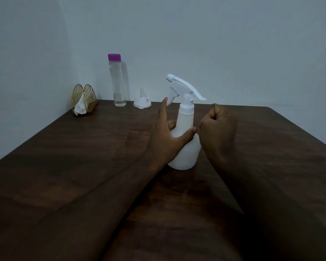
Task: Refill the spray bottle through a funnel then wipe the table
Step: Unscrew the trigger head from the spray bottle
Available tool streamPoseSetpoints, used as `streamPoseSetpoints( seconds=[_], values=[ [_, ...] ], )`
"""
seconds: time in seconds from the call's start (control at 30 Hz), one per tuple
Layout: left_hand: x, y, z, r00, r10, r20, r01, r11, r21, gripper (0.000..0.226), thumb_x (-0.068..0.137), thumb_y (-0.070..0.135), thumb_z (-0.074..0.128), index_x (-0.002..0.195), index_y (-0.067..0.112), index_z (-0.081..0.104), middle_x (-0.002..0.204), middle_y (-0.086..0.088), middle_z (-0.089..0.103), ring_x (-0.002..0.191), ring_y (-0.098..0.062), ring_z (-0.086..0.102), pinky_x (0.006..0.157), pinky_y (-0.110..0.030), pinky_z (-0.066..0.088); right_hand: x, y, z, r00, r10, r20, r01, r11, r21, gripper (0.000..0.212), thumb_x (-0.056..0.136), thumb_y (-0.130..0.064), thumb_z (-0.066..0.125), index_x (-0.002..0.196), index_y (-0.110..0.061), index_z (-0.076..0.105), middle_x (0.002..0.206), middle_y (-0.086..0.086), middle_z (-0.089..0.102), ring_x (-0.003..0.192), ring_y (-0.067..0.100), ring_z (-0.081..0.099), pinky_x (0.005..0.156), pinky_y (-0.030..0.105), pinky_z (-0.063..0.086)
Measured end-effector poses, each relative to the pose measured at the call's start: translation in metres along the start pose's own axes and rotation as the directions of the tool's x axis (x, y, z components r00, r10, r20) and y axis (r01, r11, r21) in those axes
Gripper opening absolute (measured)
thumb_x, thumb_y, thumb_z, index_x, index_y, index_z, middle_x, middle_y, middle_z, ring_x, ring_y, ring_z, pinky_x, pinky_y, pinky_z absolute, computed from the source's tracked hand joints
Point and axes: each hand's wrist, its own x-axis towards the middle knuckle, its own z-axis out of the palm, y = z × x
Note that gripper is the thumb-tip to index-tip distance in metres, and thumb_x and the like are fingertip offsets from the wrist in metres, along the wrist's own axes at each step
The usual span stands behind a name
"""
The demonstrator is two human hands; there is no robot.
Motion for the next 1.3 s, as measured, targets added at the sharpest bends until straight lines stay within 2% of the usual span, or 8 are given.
streamPoseSetpoints(
  seconds=[0.1, 0.2, 0.43, 0.6, 0.83, 1.07, 1.2, 1.3],
  values=[
    [-0.001, 0.0, 0.002, 1.0, 0.004, -0.017, -0.004, 1.0, -0.001, 0.106, 0.075, 0.035, 0.078, 0.151, 0.03, 0.005, 0.086, 0.014, 0.066, 0.087, -0.012, 0.069, 0.082, -0.039, 0.057, -0.006, -0.006, 0.001, 0.997, 0.066, 0.049, -0.077, 0.963, 0.258, 0.009, 0.078, -0.004, 0.052, 0.074, -0.008, 0.058, 0.065, 0.003, 0.057, 0.059, 0.013, 0.054, 0.052, 0.032, 0.047],
    [0.001, -0.003, 0.003, 1.0, -0.008, -0.022, 0.006, 0.999, -0.053, 0.104, 0.073, 0.041, 0.076, 0.15, 0.033, 0.006, 0.087, -0.002, 0.073, 0.084, -0.013, 0.071, 0.079, -0.045, 0.057, -0.009, -0.014, 0.004, 0.984, 0.096, 0.153, -0.151, 0.901, 0.406, 0.011, 0.089, -0.018, 0.066, 0.096, -0.015, 0.059, 0.086, 0.004, 0.066, 0.075, 0.012, 0.066, 0.063, 0.025, 0.055],
    [0.001, -0.003, 0.003, 0.999, -0.005, -0.034, 0.003, 0.999, -0.045, 0.105, 0.069, 0.049, 0.071, 0.15, 0.033, 0.006, 0.086, -0.006, 0.073, 0.083, -0.021, 0.071, 0.076, -0.049, 0.057, -0.008, -0.014, 0.009, 0.975, 0.124, 0.185, -0.175, 0.942, 0.287, 0.033, 0.085, -0.032, 0.075, 0.108, -0.011, 0.064, 0.095, 0.001, 0.072, 0.087, 0.012, 0.072, 0.076, 0.032, 0.06],
    [0.002, -0.001, 0.001, 1.0, -0.008, -0.021, 0.007, 0.999, -0.049, 0.102, 0.075, 0.041, 0.075, 0.151, 0.032, 0.008, 0.088, -0.003, 0.073, 0.083, -0.016, 0.071, 0.076, -0.047, 0.057, -0.005, -0.014, 0.002, 0.94, 0.075, 0.333, -0.181, 0.936, 0.301, 0.014, 0.099, -0.023, 0.056, 0.104, -0.015, 0.066, 0.089, -0.002, 0.072, 0.081, 0.007, 0.07, 0.071, 0.024, 0.057],
    [0.003, -0.004, 0.001, 1.0, 0.017, -0.003, -0.017, 0.998, -0.068, 0.101, 0.077, 0.024, 0.077, 0.153, 0.023, 0.01, 0.086, 0.037, 0.064, 0.094, 0.002, 0.066, 0.087, -0.041, 0.056, -0.01, -0.015, 0.01, 0.96, 0.132, 0.247, -0.215, 0.913, 0.346, 0.03, 0.082, -0.025, 0.079, 0.104, -0.021, 0.059, 0.095, -0.001, 0.072, 0.086, 0.015, 0.072, 0.074, 0.03, 0.06],
    [0.002, -0.003, 0.001, 0.999, 0.036, -0.018, -0.037, 0.998, -0.046, 0.098, 0.079, 0.029, 0.076, 0.152, 0.026, 0.012, 0.08, 0.026, 0.064, 0.086, 0.003, 0.067, 0.078, -0.026, 0.057, -0.008, -0.014, 0.005, 0.938, 0.098, 0.332, -0.214, 0.918, 0.334, 0.013, 0.098, -0.02, 0.059, 0.106, -0.012, 0.065, 0.085, 0.001, 0.072, 0.077, 0.011, 0.072, 0.071, 0.026, 0.058],
    [0.004, -0.004, 0.001, 1.0, 0.029, 0.007, -0.028, 0.996, -0.086, 0.1, 0.079, 0.021, 0.077, 0.153, 0.025, 0.009, 0.085, 0.035, 0.064, 0.092, 0.007, 0.065, 0.086, -0.031, 0.055, -0.011, -0.016, 0.009, 0.958, 0.104, 0.268, -0.193, 0.924, 0.329, 0.037, 0.085, -0.033, 0.074, 0.114, -0.016, 0.06, 0.102, 0.004, 0.071, 0.094, 0.02, 0.071, 0.082, 0.041, 0.059],
    [0.005, -0.008, 0.002, 0.999, 0.046, -0.007, -0.046, 0.998, -0.04, 0.102, 0.078, 0.021, 0.078, 0.153, 0.022, 0.009, 0.08, 0.042, 0.059, 0.084, 0.009, 0.063, 0.085, -0.032, 0.055, -0.011, -0.019, 0.009, 0.984, 0.088, 0.157, -0.132, 0.944, 0.301, 0.05, 0.08, -0.023, 0.081, 0.119, -0.02, 0.05, 0.104, -0.003, 0.065, 0.097, 0.013, 0.067, 0.08, 0.031, 0.059]
  ],
)
